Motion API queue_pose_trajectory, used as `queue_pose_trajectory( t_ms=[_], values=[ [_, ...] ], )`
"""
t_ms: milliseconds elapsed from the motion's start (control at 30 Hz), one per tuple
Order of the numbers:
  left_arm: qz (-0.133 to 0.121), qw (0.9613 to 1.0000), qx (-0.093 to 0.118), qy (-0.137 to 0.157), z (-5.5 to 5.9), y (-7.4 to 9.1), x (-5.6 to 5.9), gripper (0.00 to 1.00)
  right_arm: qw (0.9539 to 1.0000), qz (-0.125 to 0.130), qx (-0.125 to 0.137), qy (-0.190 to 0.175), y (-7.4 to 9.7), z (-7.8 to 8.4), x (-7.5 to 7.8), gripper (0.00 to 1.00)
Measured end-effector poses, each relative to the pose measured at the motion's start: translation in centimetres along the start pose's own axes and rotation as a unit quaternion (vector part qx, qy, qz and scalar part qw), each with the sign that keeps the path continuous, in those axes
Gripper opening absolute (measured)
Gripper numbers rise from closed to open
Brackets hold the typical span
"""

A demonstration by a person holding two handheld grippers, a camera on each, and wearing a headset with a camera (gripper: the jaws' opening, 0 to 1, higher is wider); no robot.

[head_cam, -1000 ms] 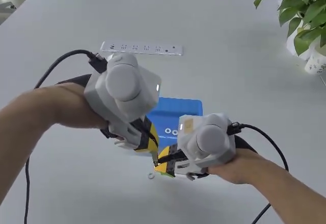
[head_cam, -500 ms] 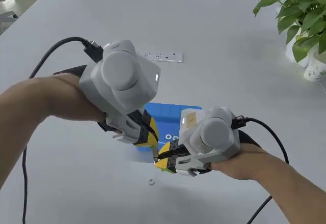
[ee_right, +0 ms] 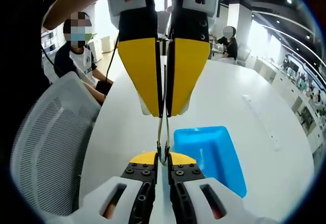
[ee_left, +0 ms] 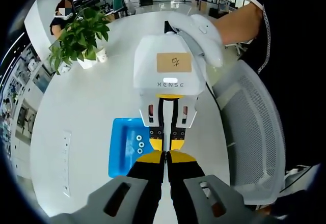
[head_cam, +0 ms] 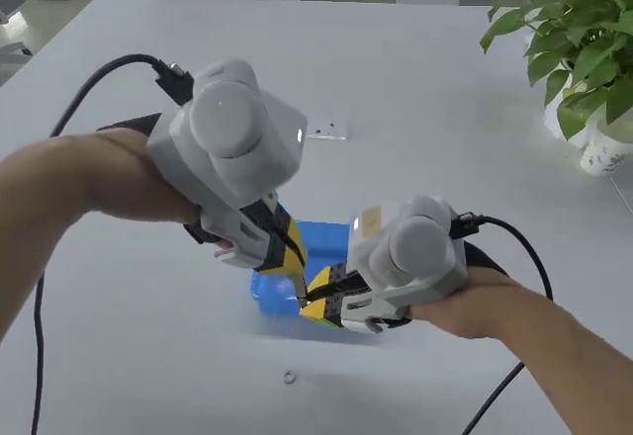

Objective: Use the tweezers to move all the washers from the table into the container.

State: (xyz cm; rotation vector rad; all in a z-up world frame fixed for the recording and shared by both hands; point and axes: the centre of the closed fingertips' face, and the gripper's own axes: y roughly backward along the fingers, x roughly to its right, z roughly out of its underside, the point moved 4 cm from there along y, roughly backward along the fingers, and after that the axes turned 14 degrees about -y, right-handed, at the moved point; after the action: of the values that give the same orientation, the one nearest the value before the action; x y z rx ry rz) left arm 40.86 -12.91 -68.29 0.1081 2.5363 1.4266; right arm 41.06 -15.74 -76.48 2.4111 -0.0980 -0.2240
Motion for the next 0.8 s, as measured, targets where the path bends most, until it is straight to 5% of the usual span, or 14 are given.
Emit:
queue_pose_trajectory(
  t_ms=[800],
  values=[
    [-0.011,0.9998,-0.01,-0.011,2.0,-0.9,-4.0,0.06,0.9999,0.011,0.009,-0.004,-1.3,-0.6,4.9,0.09]
  ],
)
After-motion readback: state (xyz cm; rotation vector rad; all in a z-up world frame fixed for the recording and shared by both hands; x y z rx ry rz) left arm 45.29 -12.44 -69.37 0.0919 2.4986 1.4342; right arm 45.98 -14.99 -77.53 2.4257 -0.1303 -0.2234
